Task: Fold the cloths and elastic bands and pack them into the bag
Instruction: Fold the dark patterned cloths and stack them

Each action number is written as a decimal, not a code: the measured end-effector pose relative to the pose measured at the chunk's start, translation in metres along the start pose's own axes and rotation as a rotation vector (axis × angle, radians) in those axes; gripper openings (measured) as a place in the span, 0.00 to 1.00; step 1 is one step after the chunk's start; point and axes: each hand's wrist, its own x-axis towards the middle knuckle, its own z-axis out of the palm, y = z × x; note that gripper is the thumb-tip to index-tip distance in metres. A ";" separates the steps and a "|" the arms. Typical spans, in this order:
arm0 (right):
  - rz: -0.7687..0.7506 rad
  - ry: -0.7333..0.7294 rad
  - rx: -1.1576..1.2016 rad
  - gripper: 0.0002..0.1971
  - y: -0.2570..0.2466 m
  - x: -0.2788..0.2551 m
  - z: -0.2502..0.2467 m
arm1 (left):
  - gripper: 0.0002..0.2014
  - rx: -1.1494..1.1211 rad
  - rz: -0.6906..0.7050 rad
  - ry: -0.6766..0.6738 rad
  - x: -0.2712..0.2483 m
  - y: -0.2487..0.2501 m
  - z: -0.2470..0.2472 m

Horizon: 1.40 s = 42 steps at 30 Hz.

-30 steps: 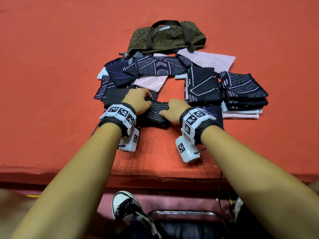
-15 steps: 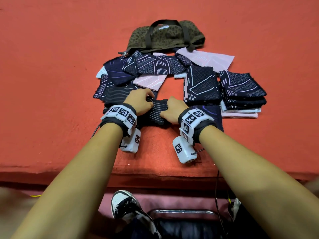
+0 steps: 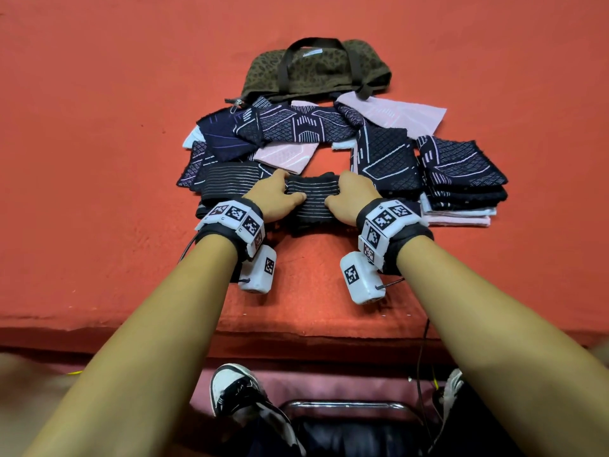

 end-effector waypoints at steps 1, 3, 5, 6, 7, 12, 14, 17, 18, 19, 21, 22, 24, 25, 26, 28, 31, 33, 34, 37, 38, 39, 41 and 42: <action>0.006 0.009 0.001 0.12 0.000 0.000 0.001 | 0.26 -0.014 -0.004 0.004 0.000 0.000 0.000; 0.024 0.017 0.012 0.15 0.000 0.000 0.001 | 0.25 -0.047 0.002 0.017 0.000 0.000 0.000; 0.042 0.017 0.023 0.17 0.000 0.000 0.001 | 0.23 -0.079 0.019 0.024 0.001 0.000 0.000; 0.046 0.019 0.027 0.17 0.000 0.000 0.000 | 0.23 -0.100 0.031 0.029 0.001 0.000 0.001; 0.050 0.022 0.029 0.18 0.000 0.000 0.000 | 0.22 -0.116 0.039 0.033 0.000 0.000 0.001; 0.055 0.027 0.030 0.18 -0.003 -0.003 -0.005 | 0.22 -0.123 0.052 0.059 0.000 0.005 -0.003; 0.057 0.029 0.022 0.18 -0.007 -0.003 -0.008 | 0.22 -0.110 0.060 0.078 -0.002 0.008 -0.008; 0.041 0.048 0.016 0.15 -0.014 -0.001 -0.013 | 0.23 -0.138 0.063 0.127 -0.005 0.011 -0.016; 0.030 0.061 0.015 0.14 -0.017 0.000 -0.016 | 0.23 -0.161 0.063 0.149 -0.007 0.011 -0.019; 0.021 0.073 0.017 0.13 -0.021 0.001 -0.017 | 0.23 -0.187 0.064 0.172 -0.009 0.011 -0.023; 0.002 0.094 0.031 0.14 -0.031 0.003 -0.020 | 0.22 -0.226 0.064 0.223 -0.012 0.009 -0.032; -0.006 0.103 0.041 0.16 -0.035 0.004 -0.021 | 0.22 -0.244 0.065 0.248 -0.013 0.007 -0.035; -0.007 0.119 0.059 0.18 -0.045 0.005 -0.023 | 0.23 -0.274 0.069 0.291 -0.016 0.003 -0.042; -0.002 0.126 0.067 0.19 -0.049 0.005 -0.023 | 0.23 -0.295 0.067 0.310 -0.018 0.001 -0.045; -0.001 0.134 0.074 0.19 -0.053 0.005 -0.025 | 0.23 -0.330 0.063 0.325 -0.019 -0.001 -0.049; -0.012 0.149 0.079 0.18 -0.060 0.006 -0.026 | 0.24 -0.433 0.061 0.339 -0.021 -0.005 -0.053; -0.027 0.160 0.079 0.17 -0.066 0.008 -0.028 | 0.23 -0.503 0.070 0.359 -0.022 -0.009 -0.056; -0.030 0.164 0.085 0.17 -0.068 0.008 -0.028 | 0.21 -0.498 0.084 0.359 -0.021 -0.013 -0.056; -0.033 0.168 0.085 0.17 -0.068 0.007 -0.028 | 0.20 -0.491 0.089 0.359 -0.021 -0.014 -0.057; -0.055 0.170 0.077 0.17 -0.071 0.005 -0.028 | 0.18 -0.493 0.093 0.354 -0.020 -0.018 -0.058; -0.061 0.168 0.072 0.17 -0.072 0.004 -0.027 | 0.18 -0.495 0.090 0.356 -0.020 -0.019 -0.059; -0.063 0.167 0.070 0.18 -0.073 0.003 -0.026 | 0.18 -0.499 0.091 0.356 -0.021 -0.020 -0.060; -0.063 0.166 0.074 0.19 -0.074 0.002 -0.026 | 0.17 -0.518 0.097 0.357 -0.022 -0.021 -0.061; -0.063 0.164 0.079 0.19 -0.075 0.002 -0.025 | 0.17 -0.528 0.098 0.359 -0.023 -0.022 -0.061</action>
